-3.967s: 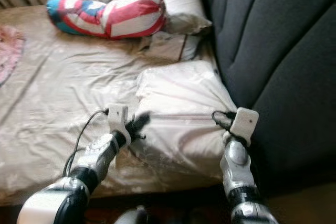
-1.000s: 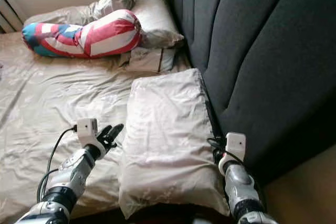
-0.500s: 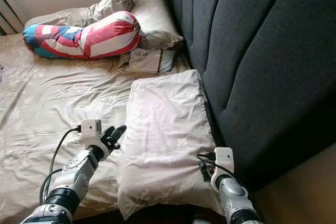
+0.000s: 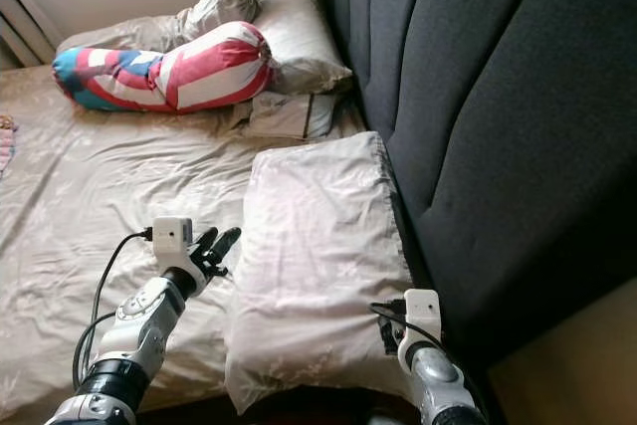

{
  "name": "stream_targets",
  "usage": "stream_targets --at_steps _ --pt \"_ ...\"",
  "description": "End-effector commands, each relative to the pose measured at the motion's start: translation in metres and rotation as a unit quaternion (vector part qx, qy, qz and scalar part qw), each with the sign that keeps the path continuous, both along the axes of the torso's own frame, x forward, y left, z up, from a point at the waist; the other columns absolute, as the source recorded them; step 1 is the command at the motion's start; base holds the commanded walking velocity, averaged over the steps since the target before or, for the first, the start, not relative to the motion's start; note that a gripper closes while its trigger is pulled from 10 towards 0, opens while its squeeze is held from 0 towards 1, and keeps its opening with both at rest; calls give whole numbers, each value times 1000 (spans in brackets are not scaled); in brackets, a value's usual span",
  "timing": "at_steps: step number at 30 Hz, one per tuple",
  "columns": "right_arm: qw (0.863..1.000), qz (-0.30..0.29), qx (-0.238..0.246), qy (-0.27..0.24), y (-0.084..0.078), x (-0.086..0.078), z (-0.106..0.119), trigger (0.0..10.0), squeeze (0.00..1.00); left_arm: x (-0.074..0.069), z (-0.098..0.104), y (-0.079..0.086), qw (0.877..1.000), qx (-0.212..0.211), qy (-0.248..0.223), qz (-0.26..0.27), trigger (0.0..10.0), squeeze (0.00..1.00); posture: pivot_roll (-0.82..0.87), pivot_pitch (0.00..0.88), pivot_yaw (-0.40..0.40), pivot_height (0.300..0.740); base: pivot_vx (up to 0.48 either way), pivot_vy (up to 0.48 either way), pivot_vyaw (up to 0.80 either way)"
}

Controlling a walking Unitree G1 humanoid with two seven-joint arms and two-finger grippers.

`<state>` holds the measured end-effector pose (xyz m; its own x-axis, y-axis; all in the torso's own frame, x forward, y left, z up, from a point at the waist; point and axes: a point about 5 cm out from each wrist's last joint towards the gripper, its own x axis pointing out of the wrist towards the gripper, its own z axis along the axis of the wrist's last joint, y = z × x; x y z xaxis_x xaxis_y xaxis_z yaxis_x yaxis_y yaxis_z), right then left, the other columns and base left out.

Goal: Clean up the room

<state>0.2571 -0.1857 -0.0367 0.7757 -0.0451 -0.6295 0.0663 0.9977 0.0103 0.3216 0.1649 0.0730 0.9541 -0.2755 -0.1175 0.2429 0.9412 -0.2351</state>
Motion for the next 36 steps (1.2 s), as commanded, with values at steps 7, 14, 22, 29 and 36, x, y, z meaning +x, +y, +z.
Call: stream_targets --at_steps 7,14,22,29,36 --pt "1000 -4 -10 18 3 -7 -6 10000 0 -2 8 9 1000 17 -7 9 10000 0 -47 171 106 740 0 0 0" --pt "1000 2 2 23 9 -9 -9 10000 0 -7 14 5 1000 18 -12 5 10000 0 -23 187 107 740 0 0 0" --pt "999 -1 -1 34 12 -13 -12 10000 0 -8 18 11 1000 23 -13 11 10000 0 -14 197 113 740 0 0 0" --pt "999 -8 -13 -35 7 3 3 10000 0 -10 1 20 996 57 22 67 10000 0 -38 197 98 740 0 0 0" --pt "973 33 -28 -228 12 38 55 10000 0 -27 -13 29 990 99 17 97 10000 0 -86 184 71 740 0 0 0"
